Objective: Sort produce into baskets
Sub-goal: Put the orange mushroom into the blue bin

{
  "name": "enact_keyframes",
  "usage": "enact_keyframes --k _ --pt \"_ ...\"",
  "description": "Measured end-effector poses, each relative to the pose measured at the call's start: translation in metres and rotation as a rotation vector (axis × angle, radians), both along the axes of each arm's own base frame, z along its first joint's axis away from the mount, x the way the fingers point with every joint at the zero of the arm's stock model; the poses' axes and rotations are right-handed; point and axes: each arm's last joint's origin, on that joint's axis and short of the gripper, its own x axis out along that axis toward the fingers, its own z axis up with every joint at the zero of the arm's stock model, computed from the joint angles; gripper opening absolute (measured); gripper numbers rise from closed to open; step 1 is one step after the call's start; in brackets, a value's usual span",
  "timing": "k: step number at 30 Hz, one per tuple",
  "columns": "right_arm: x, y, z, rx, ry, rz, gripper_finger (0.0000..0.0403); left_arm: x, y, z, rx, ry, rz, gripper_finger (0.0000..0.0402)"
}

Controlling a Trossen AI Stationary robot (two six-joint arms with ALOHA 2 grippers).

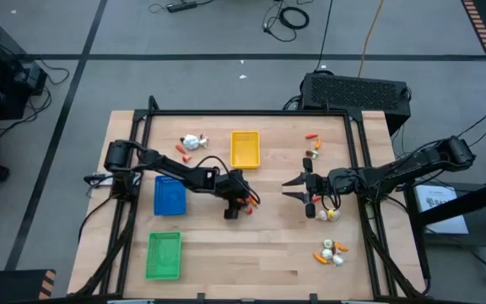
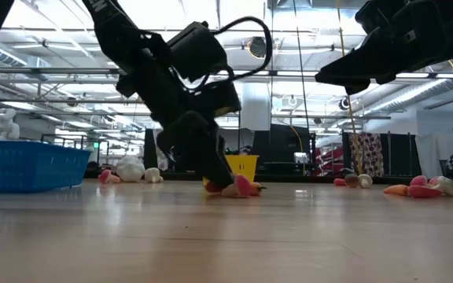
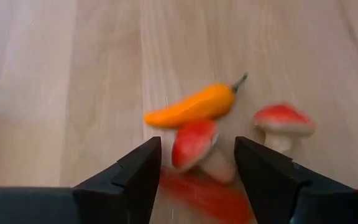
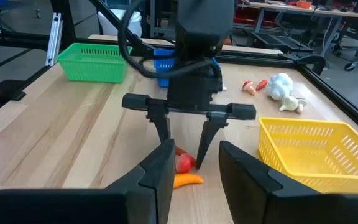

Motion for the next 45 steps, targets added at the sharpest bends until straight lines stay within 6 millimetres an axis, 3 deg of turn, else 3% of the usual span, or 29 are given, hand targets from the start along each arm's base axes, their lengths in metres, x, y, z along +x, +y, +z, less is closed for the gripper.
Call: enact_keyframes --k 23,34,40,45 --pt "0.0 0.0 -0.001 -0.012 0.006 0.002 0.0116 0.003 0.0 -0.008 -0.019 0.002 0.018 0.0207" --pt "0.0 0.0 0.0 -0.025 0.001 0.004 0.0116 0.001 0.0 -0.005 -0.018 0.003 0.019 0.0141" --pt "0.0 0.0 0.0 -0.025 -0.001 0.004 0.0116 -0.004 0.001 0.009 -0.011 0.008 0.026 0.0128" --pt "0.0 -0.001 0.0 -0.026 -0.001 -0.002 0.0116 -0.016 0.003 0.045 -0.004 -0.025 0.034 0.0126"
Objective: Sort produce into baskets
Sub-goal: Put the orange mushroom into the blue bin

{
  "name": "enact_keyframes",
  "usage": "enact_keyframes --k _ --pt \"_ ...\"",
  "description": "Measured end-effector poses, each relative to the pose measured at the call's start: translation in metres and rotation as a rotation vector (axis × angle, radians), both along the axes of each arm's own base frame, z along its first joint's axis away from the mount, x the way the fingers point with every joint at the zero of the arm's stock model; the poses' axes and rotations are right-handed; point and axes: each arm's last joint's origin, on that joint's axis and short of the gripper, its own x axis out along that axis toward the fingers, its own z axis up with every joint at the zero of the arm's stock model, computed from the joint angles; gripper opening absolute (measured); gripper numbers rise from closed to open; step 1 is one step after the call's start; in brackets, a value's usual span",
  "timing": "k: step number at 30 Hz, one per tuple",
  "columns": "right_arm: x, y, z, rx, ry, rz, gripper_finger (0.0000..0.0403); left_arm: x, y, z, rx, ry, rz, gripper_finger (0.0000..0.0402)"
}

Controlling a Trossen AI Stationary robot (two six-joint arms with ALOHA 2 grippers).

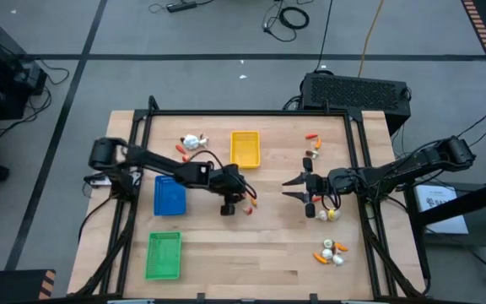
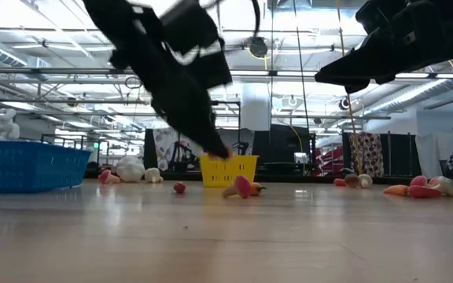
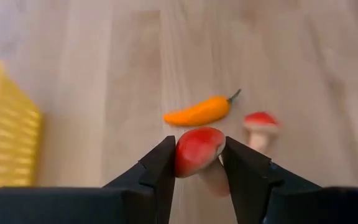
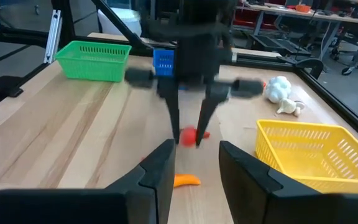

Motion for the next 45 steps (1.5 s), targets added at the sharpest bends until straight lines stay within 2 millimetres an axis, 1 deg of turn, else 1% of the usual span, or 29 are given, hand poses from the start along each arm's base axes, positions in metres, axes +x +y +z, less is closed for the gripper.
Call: enact_keyframes --k 1,4,7,10,14,16,19,25,28,33,39,41,45 --pt "0.0 0.0 0.0 -0.001 0.001 -0.005 0.0116 -0.004 0.0 0.009 0.0 0.001 0.0 0.0126" --pt "0.0 -0.001 0.0 -0.005 0.0 -0.02 0.0116 -0.027 0.0 0.033 0.002 0.072 0.007 0.0126" --pt "0.0 -0.001 0.0 -0.005 0.0 -0.021 0.0116 -0.056 0.003 0.052 0.02 0.196 0.094 0.0126" --pt "0.0 -0.001 0.001 -0.009 -0.006 -0.02 0.0116 -0.084 0.005 0.07 0.018 0.266 0.19 0.0125" --pt "0.001 -0.001 0.005 -0.007 -0.049 -0.047 0.0116 -0.116 0.005 0.088 -0.025 0.346 0.282 0.0125" --pt "0.001 -0.001 0.007 -0.003 -0.074 -0.048 0.0116 -0.127 0.006 0.092 -0.049 0.363 0.332 0.0125" --pt "0.002 -0.001 0.009 -0.009 -0.09 -0.044 0.0116 -0.14 0.006 0.086 -0.066 0.425 0.405 0.0125" --pt "0.002 -0.001 0.009 -0.017 -0.097 -0.041 0.0116 -0.158 0.006 0.065 -0.074 0.595 0.502 0.0125" --pt "0.002 -0.001 0.009 -0.018 -0.097 -0.041 0.0116 -0.165 0.006 0.06 -0.078 0.661 0.542 0.0125" --pt "0.002 -0.001 0.01 -0.016 -0.103 -0.04 0.0116 -0.168 0.005 0.053 -0.099 0.686 0.544 0.0125" --pt "0.002 -0.001 0.01 -0.016 -0.105 -0.04 0.0116 -0.176 0.005 0.035 -0.101 0.733 0.538 0.0125" --pt "0.002 -0.001 0.01 -0.016 -0.105 -0.04 0.0116 -0.179 0.005 0.029 -0.106 0.753 0.563 0.0125" --pt "0.002 -0.001 0.01 -0.016 -0.104 -0.04 0.0116 -0.178 0.006 0.025 -0.096 0.725 0.592 0.0125"
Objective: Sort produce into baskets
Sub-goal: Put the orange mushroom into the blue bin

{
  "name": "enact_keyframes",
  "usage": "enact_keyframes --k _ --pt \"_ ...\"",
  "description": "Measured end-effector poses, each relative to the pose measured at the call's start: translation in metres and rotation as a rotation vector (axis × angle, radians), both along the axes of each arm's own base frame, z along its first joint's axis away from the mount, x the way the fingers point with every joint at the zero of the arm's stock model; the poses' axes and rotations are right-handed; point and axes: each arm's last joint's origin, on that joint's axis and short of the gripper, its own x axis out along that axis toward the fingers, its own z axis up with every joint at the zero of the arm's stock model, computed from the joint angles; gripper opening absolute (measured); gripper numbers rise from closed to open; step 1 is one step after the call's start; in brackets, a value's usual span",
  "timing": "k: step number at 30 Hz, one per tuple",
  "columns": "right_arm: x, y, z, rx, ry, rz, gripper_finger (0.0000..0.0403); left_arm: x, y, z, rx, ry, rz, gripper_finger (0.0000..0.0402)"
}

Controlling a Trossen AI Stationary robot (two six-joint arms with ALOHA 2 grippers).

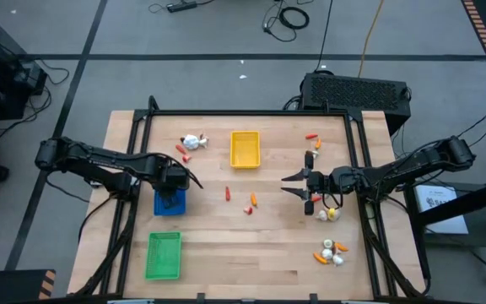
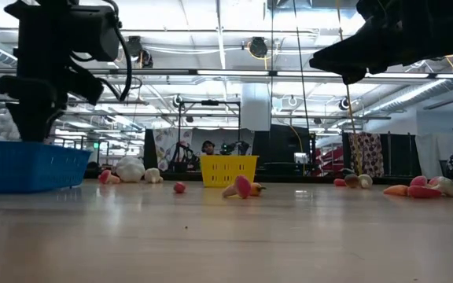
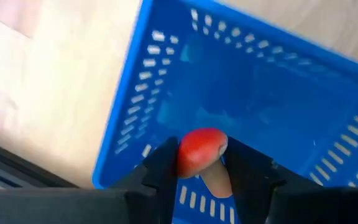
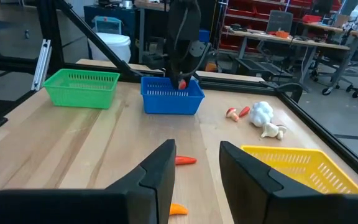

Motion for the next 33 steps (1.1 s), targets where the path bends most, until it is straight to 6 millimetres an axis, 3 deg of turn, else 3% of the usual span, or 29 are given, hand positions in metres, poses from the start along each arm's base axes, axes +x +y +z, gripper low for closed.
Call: enact_keyframes --k 7,15,19,23,27,33 --pt "0.0 0.0 0.0 0.0 0.0 0.0 0.0116 0.005 -0.001 0.0 0.009 -0.046 -0.066 0.0129" --pt "0.0 0.0 -0.001 -0.009 0.011 0.001 0.0116 0.006 -0.001 0.002 0.009 -0.053 -0.089 0.019" --pt "0.0 0.0 -0.001 -0.01 0.012 0.0 0.0116 0.013 -0.001 0.021 0.005 -0.073 -0.144 0.0204" --pt "0.0 0.0 -0.001 -0.009 0.011 0.0 0.0116 0.025 0.002 0.053 0.1 -0.148 -0.197 0.0205" --pt "0.0 0.0 -0.001 -0.001 0.01 -0.001 0.0116 0.036 0.018 0.07 0.177 -0.217 -0.172 0.0205" --pt "0.0 0.0 -0.001 0.012 0.008 -0.003 0.0116 0.043 0.064 0.05 0.15 -0.101 -0.12 0.0205"
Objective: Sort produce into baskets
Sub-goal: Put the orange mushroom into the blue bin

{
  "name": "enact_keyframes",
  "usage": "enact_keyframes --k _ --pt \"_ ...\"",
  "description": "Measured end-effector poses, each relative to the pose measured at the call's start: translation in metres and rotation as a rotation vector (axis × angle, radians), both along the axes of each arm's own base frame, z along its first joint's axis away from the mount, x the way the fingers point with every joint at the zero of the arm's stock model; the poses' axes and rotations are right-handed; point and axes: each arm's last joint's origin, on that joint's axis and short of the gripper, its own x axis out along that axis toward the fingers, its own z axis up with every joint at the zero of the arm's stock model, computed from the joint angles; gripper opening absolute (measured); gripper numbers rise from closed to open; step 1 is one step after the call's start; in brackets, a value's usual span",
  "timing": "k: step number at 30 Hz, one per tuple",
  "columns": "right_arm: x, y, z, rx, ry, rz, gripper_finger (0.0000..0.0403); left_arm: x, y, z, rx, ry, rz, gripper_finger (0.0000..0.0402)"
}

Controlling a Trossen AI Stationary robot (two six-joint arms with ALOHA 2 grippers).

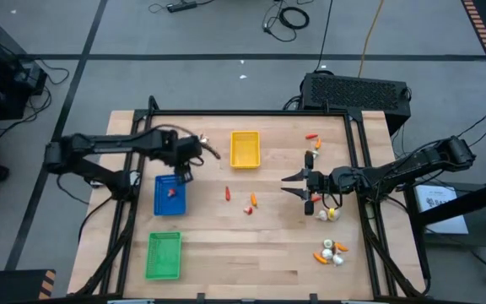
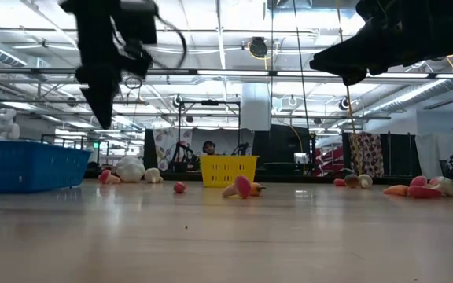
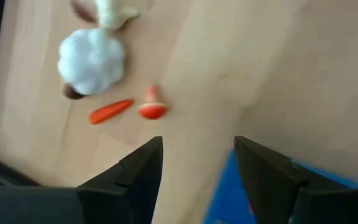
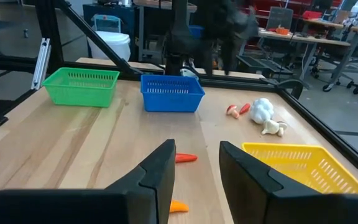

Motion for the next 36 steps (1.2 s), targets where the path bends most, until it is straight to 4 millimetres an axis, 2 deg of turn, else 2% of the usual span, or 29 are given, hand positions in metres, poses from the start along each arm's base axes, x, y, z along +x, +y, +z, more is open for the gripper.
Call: enact_keyframes --k 4,9,15,25,28,36 --pt "0.0 0.0 0.0 0.012 0.002 -0.002 0.0116 0.009 0.025 -0.016 -0.002 0.029 -0.042 0.0205" --pt "0.0 0.0 -0.002 0.009 0.021 -0.002 0.0116 0.018 0.043 -0.037 -0.018 0.099 -0.117 0.0205" --pt "-0.002 0.0 -0.009 -0.004 0.09 -0.002 0.0116 0.02 0.051 -0.044 -0.014 0.106 -0.13 0.0206" --pt "-0.001 -0.007 -0.01 -0.01 0.103 -0.036 0.0116 0.011 0.051 -0.051 -0.06 0.151 -0.103 0.0208" --pt "-0.001 -0.009 -0.01 -0.01 0.103 -0.044 0.0116 0.009 0.053 -0.052 -0.062 0.153 -0.091 0.0225" --pt "-0.001 -0.013 -0.01 -0.013 0.103 -0.059 0.0116 0.01 0.055 -0.052 -0.056 0.141 -0.085 0.0302"
